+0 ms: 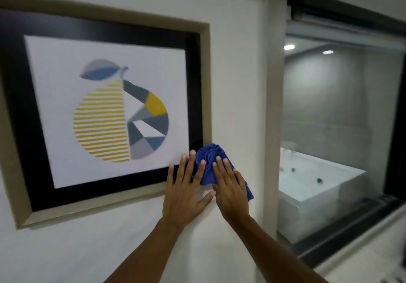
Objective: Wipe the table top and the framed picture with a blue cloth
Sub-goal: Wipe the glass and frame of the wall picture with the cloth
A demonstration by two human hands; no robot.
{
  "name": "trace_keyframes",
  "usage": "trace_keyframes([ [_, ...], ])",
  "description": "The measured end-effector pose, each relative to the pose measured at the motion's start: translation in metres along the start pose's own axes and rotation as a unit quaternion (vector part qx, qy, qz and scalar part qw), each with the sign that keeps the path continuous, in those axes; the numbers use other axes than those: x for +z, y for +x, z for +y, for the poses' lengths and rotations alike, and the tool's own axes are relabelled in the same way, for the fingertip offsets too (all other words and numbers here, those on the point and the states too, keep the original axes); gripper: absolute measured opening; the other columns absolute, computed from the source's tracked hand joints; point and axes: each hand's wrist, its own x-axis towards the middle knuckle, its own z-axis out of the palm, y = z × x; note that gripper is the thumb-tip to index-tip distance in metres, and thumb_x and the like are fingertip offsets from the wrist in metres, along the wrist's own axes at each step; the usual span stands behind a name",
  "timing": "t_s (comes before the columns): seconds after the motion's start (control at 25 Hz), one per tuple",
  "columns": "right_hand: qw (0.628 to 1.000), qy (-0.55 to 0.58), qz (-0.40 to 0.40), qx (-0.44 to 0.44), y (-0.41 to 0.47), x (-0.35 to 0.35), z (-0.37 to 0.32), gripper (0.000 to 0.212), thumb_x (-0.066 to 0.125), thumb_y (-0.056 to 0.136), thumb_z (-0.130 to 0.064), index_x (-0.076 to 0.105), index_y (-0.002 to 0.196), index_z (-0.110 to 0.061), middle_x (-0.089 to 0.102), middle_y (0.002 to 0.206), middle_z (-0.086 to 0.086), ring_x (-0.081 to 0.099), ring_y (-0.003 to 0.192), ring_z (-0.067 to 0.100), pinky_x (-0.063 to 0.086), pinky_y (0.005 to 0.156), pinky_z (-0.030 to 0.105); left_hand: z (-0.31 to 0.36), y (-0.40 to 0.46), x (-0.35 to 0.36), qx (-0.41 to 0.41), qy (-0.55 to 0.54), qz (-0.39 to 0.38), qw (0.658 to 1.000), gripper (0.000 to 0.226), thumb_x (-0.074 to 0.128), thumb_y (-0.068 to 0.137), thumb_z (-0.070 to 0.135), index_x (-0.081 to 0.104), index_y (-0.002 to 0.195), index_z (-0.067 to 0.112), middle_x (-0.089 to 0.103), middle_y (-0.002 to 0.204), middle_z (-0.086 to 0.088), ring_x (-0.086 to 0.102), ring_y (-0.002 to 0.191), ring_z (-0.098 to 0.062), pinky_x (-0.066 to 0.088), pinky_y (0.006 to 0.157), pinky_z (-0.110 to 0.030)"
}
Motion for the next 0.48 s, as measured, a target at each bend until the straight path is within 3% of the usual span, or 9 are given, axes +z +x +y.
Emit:
trace_keyframes([
  [0.16, 0.996, -0.004, -0.05, 0.072, -0.103, 0.006, 0.052, 0.055, 0.054, 0.096, -0.024, 0.041, 0.148, -0.009, 0.043, 0.154, 0.01, 0.041, 0.142, 0.025, 0.033, 0.111, 0.04, 0.06, -0.04, 0.058, 0.047, -0.05, -0.1, 0.993, 0.083, 0.025, 0.098, 0.07, 0.008, 0.163, 0.021, 0.015, 0.17, -0.016, 0.013, 0.156, -0.034, 0.011, 0.125, -0.056],
  [0.32, 0.971, -0.027, -0.178, 0.157, -0.265, 0.015, 0.112, 0.065, 0.071, 0.091, -0.021, 0.041, 0.148, -0.01, 0.04, 0.155, 0.009, 0.038, 0.143, 0.024, 0.036, 0.115, 0.046, 0.149, -0.155, 0.146, 0.092, -0.12, -0.257, 0.954, 0.086, 0.023, 0.097, 0.072, 0.007, 0.163, 0.02, 0.015, 0.169, -0.015, 0.012, 0.157, -0.036, 0.018, 0.121, -0.057],
  [0.48, 0.925, -0.057, -0.321, 0.196, -0.468, 0.03, 0.16, 0.08, 0.077, 0.085, -0.017, 0.032, 0.151, -0.017, 0.035, 0.157, 0.004, 0.034, 0.145, 0.022, 0.037, 0.114, 0.047, 0.259, -0.313, 0.24, 0.13, -0.203, -0.373, 0.896, 0.079, 0.034, 0.098, 0.067, 0.022, 0.161, 0.021, 0.025, 0.167, -0.015, 0.022, 0.155, -0.036, 0.026, 0.121, -0.058],
])
